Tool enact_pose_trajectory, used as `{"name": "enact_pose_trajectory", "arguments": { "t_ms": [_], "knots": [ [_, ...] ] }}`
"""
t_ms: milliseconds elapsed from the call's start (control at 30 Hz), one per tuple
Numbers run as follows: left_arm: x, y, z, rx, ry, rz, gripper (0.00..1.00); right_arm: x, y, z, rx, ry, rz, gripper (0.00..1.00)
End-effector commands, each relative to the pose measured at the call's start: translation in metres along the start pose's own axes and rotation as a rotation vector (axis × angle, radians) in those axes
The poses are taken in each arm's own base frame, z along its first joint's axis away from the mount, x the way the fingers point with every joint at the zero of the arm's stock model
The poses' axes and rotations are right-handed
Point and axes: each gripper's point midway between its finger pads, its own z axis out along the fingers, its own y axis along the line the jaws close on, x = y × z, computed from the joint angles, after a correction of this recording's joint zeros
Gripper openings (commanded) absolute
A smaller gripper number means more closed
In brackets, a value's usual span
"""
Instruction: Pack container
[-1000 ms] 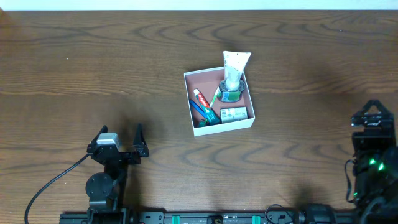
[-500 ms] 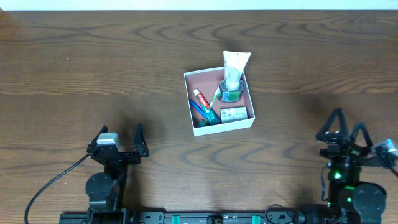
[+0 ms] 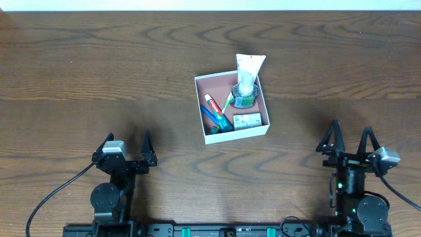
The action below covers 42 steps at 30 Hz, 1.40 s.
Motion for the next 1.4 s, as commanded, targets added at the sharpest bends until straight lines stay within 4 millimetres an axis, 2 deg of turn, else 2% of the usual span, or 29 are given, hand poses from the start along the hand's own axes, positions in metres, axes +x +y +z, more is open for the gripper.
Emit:
{"name": "enact_pose_trajectory", "arguments": {
  "t_ms": [0,200,433,667,967,1200,1367],
  "knots": [
    [0.016,0.000,0.001,0.007,0.049,-0.007,0.98,0.019,0.005,0.000,-0.057,0.021,-0.113,0.99],
    [0.016,0.000,0.001,0.007,0.049,-0.007,0.98,0.041,0.003,0.001,-0.079,0.056,-0.180,0.99],
    [0.016,0.000,0.001,0.007,0.049,-0.007,0.98,0.052,0.002,0.000,-0.091,0.098,-0.289,0.99],
    [0.016,0.000,0.001,0.007,0.049,-0.007,0.98,0.089,-0.016,-0.006,-0.041,0.260,-0.304,0.99],
    [0.016,0.000,0.001,0.007,0.049,-0.007,0.98,0.089,-0.015,-0.006,-0.054,0.258,-0.359,0.99],
    [0.016,0.000,0.001,0.007,0.049,-0.007,0.98,0.083,-0.027,-0.004,-0.001,0.244,-0.362,0.99],
    [0.016,0.000,0.001,0.007,0.049,-0.007,0.98,0.083,-0.028,-0.004,0.002,0.243,-0.362,0.99]
  ]
}}
